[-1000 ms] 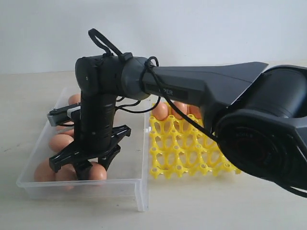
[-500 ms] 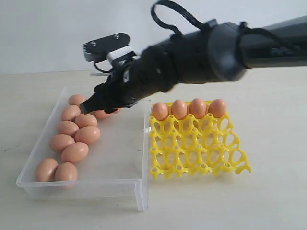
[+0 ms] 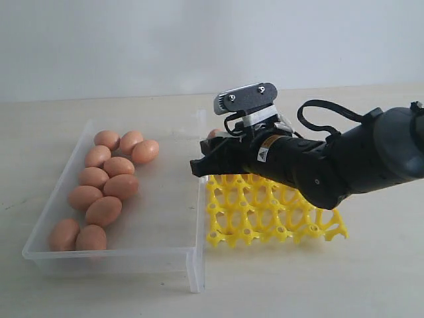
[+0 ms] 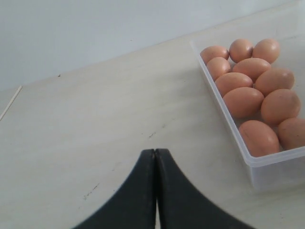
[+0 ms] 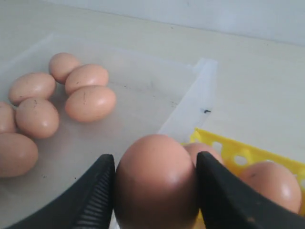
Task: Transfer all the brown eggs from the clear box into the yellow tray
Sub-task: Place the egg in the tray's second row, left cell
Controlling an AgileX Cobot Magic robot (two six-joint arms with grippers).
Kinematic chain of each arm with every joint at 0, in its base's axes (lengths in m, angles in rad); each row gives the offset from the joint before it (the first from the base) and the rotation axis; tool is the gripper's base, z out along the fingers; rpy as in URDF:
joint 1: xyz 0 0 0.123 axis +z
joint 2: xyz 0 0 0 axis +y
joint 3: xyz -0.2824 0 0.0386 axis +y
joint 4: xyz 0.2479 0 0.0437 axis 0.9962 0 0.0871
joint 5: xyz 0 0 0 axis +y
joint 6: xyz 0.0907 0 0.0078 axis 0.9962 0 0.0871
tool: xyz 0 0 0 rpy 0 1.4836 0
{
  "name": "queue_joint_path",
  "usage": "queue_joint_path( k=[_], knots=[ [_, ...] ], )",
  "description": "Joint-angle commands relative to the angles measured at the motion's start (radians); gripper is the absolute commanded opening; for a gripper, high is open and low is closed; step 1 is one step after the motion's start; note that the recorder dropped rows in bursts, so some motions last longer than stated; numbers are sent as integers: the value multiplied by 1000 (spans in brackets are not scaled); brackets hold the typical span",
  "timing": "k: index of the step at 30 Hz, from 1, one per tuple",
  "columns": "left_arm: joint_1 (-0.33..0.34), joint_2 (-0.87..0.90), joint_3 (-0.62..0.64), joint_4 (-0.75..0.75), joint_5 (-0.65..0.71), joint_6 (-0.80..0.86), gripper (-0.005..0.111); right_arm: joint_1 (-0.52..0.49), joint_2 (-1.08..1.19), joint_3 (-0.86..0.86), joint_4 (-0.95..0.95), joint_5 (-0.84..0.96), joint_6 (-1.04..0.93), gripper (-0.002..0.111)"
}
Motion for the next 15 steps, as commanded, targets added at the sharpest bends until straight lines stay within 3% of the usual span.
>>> queue_joint_path(
  k=[1, 11, 15],
  knots=[
    [-2, -6, -4, 0, -8, -5, 0, -20, 40, 7, -14, -61, 39, 0],
    [-2, -6, -4, 0, -8, -5, 0, -33, 120, -20, -11, -98, 39, 0],
    [-2, -6, -4, 0, -8, -5, 0, -33, 130, -31, -15, -95, 39, 6]
  ],
)
